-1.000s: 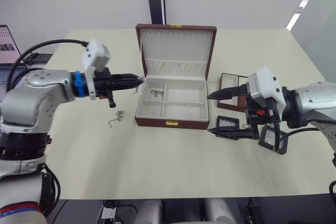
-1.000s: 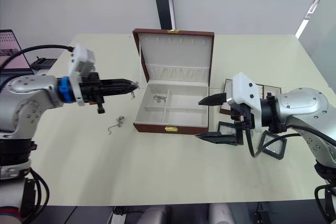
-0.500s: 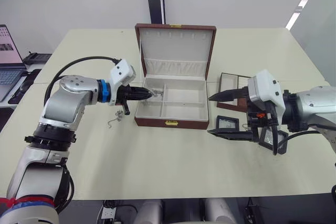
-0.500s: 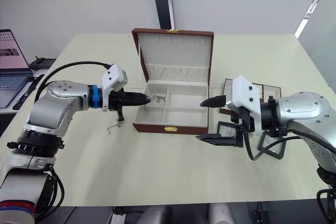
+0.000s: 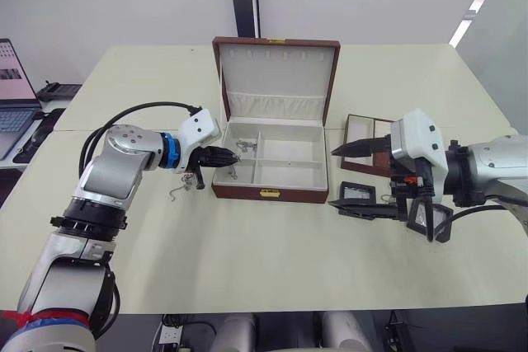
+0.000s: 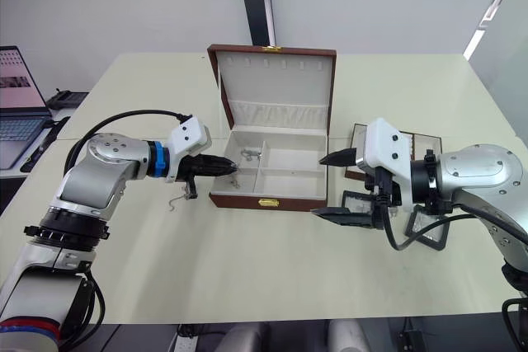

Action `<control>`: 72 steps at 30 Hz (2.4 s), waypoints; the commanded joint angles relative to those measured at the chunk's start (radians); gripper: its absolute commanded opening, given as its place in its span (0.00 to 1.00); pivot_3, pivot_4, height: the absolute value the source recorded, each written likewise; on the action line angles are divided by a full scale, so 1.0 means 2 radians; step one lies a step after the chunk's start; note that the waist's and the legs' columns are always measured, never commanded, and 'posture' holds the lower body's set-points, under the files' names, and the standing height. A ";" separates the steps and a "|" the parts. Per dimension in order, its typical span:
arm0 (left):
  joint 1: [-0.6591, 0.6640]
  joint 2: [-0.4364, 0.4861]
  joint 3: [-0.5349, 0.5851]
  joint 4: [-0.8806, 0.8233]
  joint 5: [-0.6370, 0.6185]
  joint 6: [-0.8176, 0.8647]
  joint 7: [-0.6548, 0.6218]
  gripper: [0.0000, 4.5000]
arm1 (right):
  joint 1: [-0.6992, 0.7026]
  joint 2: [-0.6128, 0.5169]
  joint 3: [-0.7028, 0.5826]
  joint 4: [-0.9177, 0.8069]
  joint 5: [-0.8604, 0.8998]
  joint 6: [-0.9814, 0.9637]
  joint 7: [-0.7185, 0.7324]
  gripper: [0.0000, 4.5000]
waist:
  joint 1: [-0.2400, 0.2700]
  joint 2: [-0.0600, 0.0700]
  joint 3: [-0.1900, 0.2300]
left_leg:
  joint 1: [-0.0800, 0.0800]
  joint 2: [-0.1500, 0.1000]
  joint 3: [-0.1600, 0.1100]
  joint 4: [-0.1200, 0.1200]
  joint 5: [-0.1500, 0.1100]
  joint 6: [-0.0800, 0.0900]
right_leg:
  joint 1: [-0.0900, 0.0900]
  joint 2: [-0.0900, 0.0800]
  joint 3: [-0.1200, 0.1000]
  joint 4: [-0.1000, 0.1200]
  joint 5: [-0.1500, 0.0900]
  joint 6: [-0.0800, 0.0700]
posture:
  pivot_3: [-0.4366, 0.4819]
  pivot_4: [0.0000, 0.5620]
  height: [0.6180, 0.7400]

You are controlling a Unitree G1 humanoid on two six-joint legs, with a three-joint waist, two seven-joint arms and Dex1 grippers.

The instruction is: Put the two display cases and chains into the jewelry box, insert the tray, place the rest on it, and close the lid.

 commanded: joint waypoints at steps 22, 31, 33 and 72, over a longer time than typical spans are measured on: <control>0.013 0.021 0.076 -0.049 -0.058 0.043 -0.019 1.00 | 0.016 -0.003 -0.016 -0.008 -0.012 -0.013 -0.006 1.00 | -0.001 0.000 0.000 | 0.000 0.000 0.000 0.000 0.000 0.000 | 0.000 0.000 0.000 0.000 0.000 0.000 | 0.48 0.27 1.00; 0.107 0.072 0.194 -0.024 -0.091 0.018 0.007 1.00 | 0.094 -0.018 -0.098 -0.006 -0.021 -0.013 -0.027 1.00 | 0.000 0.000 0.000 | 0.000 0.000 -0.001 0.000 0.000 0.000 | 0.000 0.000 0.000 0.001 0.000 0.000 | 0.48 0.27 1.00; 0.149 0.076 0.242 -0.001 -0.092 -0.003 0.031 1.00 | 0.158 -0.025 -0.148 -0.009 -0.048 -0.027 -0.026 1.00 | 0.001 0.000 0.000 | 0.000 0.000 -0.001 0.000 0.000 0.000 | 0.000 0.000 0.000 0.001 0.000 0.000 | 0.48 0.27 1.00; 0.380 0.018 0.386 0.114 -0.118 -0.144 0.181 1.00 | 0.498 0.148 -0.404 0.146 -0.189 -0.256 -0.092 1.00 | 0.002 0.000 -0.001 | 0.002 0.000 0.000 -0.001 -0.001 0.002 | 0.001 0.000 0.002 0.001 0.000 0.000 | 0.48 0.27 1.00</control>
